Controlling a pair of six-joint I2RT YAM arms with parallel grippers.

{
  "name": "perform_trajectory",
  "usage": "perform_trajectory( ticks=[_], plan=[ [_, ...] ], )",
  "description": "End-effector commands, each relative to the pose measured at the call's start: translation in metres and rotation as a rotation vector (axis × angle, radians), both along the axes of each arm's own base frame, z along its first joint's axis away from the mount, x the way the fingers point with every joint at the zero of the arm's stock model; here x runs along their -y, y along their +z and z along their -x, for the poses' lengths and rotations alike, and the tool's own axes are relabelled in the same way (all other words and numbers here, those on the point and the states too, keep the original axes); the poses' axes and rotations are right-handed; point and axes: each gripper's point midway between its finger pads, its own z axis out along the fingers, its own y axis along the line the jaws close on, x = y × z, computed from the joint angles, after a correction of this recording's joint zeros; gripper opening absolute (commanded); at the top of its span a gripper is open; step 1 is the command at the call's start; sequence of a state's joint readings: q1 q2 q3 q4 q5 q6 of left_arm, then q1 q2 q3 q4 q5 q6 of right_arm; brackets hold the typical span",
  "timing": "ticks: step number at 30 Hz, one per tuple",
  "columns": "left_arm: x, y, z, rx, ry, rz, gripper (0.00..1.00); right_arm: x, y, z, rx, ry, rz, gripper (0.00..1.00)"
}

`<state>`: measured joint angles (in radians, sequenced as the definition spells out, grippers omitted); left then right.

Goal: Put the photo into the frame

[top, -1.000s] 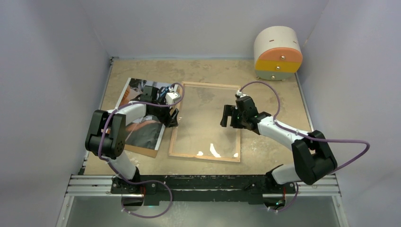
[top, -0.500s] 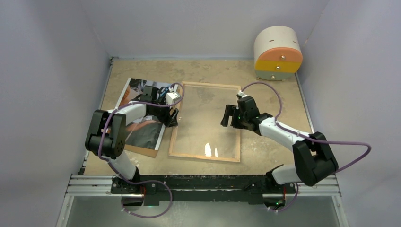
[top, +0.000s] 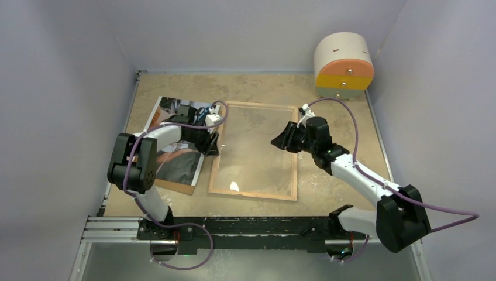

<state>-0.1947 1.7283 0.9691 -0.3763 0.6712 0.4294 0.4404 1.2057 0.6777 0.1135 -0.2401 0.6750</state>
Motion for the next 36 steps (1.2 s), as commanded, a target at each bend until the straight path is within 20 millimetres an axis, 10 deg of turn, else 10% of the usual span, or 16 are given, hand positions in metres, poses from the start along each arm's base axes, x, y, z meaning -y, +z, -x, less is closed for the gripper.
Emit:
perform_trajectory(
  ticks=[1, 10, 36],
  plan=[
    [-0.003, 0.012, -0.001, -0.023, 0.000, 0.040, 0.43, -0.010, 0.006, 0.004, 0.000, 0.041, -0.066, 0.34],
    [-0.025, 0.032, -0.015, 0.005, 0.049, 0.067, 0.42, -0.008, 0.012, 0.000, 0.013, 0.040, -0.046, 0.00],
    [-0.027, -0.005, -0.005, -0.050, 0.076, 0.022, 0.38, -0.033, 0.073, 0.009, 0.130, 0.124, -0.302, 0.00]
  ],
)
